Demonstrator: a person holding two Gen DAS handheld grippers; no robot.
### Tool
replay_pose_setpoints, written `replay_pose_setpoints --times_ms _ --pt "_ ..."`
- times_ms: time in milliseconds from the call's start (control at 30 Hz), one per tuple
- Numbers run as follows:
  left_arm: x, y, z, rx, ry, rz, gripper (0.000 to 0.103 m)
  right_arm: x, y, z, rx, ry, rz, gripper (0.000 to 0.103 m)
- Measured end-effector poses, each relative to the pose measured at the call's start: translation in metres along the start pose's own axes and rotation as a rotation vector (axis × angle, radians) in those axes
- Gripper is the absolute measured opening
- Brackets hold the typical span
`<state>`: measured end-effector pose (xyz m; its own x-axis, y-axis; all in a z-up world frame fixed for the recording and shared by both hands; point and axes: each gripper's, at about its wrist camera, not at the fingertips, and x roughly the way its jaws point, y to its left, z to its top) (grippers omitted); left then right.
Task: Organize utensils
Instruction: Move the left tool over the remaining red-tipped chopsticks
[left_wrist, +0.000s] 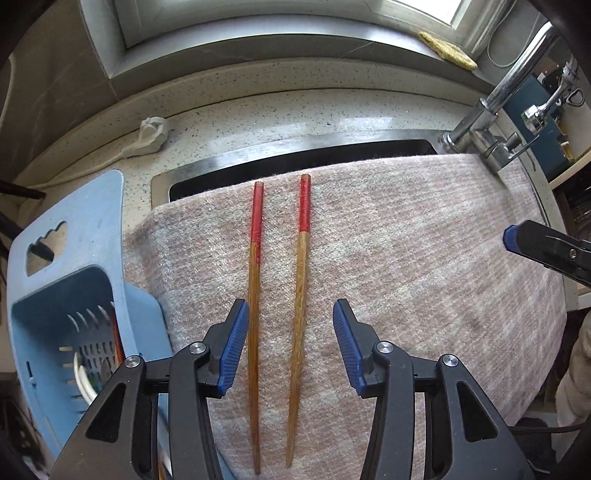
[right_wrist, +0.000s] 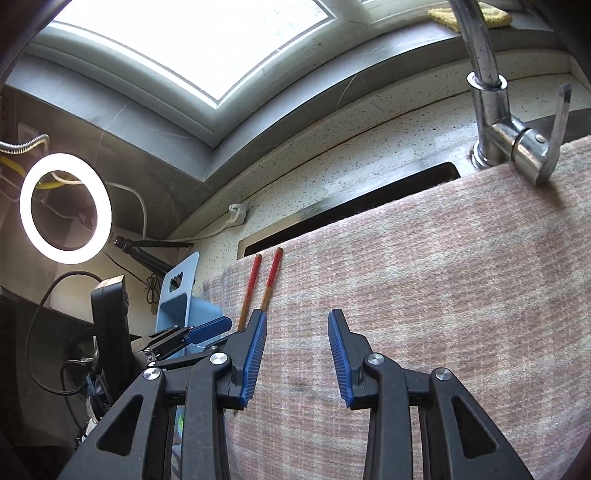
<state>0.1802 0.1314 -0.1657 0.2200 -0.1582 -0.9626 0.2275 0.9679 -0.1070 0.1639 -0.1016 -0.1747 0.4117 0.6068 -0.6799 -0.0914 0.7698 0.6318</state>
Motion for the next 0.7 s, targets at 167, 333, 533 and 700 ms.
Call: replay_pose_setpoints --times_ms 167,333,533,700 --pt "0.012 0.004 0.006 -0.005 0.04 0.023 0.046 -0.011 -0.018 0.002 0.036 -0.018 0.001 0.031" --pt "0.022 -0.004 0.01 0.004 0.074 0.019 0.046 -0.017 -0.033 0.004 0.061 -0.024 -0.001 0.031" --pt "0.027 -0.022 0.009 0.036 0.08 0.005 0.046 -0.024 -0.044 0.005 0.077 -0.014 0.01 0.031" --pt "0.029 -0.04 0.003 0.033 0.077 -0.026 0.045 -0.023 -0.046 0.007 0.077 0.006 0.022 0.031"
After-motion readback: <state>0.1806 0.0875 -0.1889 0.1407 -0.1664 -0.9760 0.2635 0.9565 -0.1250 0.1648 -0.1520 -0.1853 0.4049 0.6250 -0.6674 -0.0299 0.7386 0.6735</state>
